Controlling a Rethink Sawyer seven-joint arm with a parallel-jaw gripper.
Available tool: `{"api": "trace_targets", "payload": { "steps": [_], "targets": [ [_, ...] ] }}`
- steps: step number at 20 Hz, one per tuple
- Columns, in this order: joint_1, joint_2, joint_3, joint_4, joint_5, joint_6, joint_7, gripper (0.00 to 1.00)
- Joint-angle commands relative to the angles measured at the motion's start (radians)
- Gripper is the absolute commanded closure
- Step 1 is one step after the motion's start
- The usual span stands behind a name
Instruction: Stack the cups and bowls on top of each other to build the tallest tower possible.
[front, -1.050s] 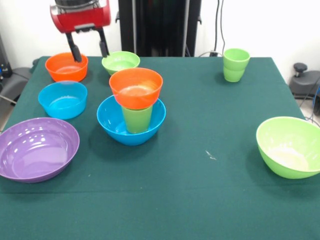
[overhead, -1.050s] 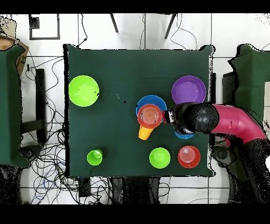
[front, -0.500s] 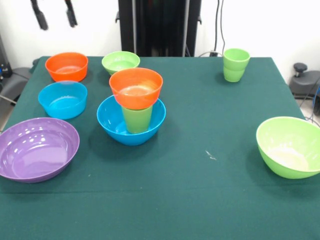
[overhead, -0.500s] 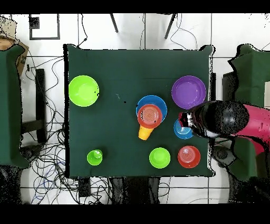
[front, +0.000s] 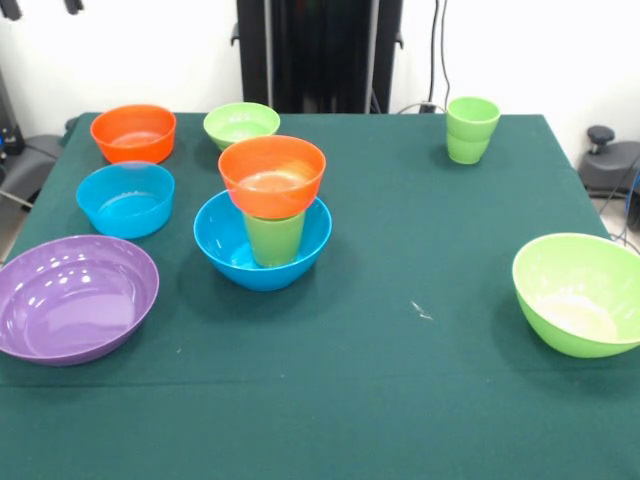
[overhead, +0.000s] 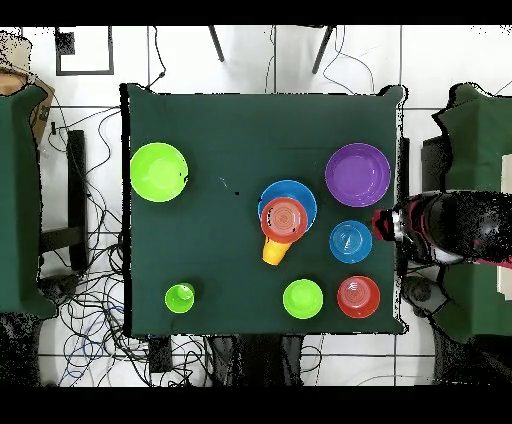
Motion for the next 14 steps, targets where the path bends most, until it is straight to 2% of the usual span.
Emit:
{"api": "trace_targets", "payload": {
  "steps": [1, 7, 11, 14],
  "targets": [
    [0.043, 0.041, 0.055, -0.004, -0.072, 0.135, -0.313, 0.00],
    [0.044, 0.052, 0.048, 0.023, -0.100, 0.155, -0.308, 0.00],
    [0.036, 0.050, 0.048, 0.034, -0.081, 0.153, -0.267, 0.00],
    [0.027, 0.025, 0.058, 0.069, -0.080, 0.104, -0.260, 0.00]
  ]
}}
